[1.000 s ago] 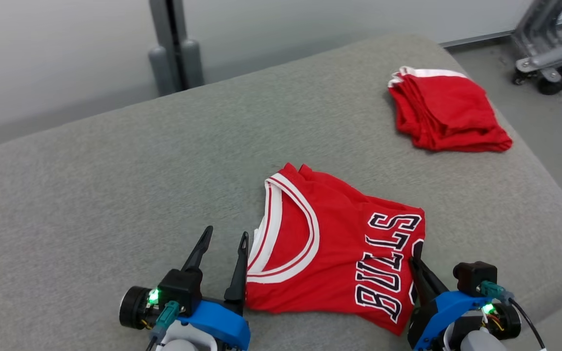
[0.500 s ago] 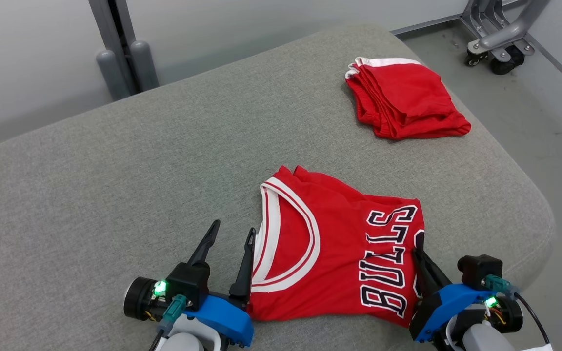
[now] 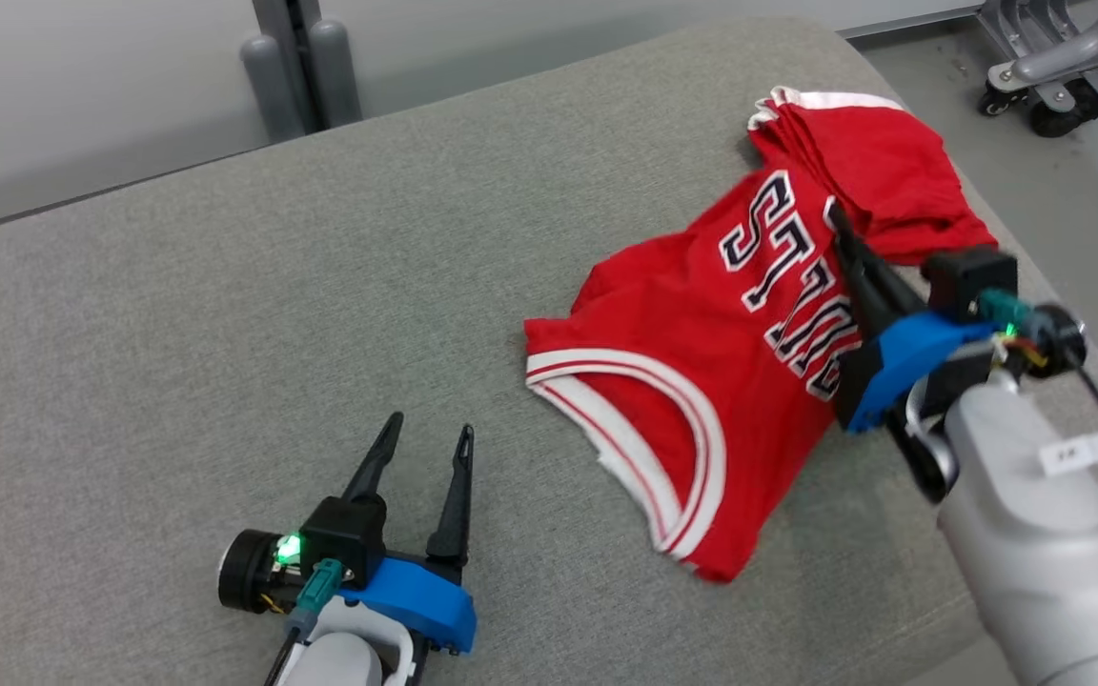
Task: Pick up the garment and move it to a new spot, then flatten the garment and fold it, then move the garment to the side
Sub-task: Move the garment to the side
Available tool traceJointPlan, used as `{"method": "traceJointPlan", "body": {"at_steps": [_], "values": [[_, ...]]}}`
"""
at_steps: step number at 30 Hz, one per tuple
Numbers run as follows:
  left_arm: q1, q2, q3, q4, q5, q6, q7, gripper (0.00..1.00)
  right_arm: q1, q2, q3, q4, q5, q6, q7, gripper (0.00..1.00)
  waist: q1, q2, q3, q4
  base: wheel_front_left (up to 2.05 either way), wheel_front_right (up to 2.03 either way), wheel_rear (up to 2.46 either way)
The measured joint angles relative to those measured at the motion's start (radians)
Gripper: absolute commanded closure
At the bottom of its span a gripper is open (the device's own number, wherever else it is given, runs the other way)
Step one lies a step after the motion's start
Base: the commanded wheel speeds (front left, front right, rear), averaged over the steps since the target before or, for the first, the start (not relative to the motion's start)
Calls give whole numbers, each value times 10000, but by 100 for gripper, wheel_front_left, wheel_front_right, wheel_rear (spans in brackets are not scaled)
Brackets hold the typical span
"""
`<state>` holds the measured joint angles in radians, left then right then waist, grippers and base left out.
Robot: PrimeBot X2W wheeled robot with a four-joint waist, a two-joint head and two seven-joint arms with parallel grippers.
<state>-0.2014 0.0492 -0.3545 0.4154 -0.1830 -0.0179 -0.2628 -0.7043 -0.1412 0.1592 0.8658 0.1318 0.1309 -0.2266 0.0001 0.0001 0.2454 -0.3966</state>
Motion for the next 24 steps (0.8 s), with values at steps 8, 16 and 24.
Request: {"method": "traceJointPlan", "body": {"at_steps": [8,16,24], "values": [[-455,8,255,-4,309,-52,0,0,-2800,-1599,-579,1315,-1049,4,581,100,0,0,612,780,0,0,0],[-717,15,353,-48,422,-88,0,0,-3518,-3584,-3252,2374,-3120,4,1145,71,1,0,1197,1599,0,0,0],[-785,-8,558,-100,489,-44,-2,0,-2856,-2732,-5823,1827,-4874,0,790,0,0,0,1369,1823,0,0,0]]}}
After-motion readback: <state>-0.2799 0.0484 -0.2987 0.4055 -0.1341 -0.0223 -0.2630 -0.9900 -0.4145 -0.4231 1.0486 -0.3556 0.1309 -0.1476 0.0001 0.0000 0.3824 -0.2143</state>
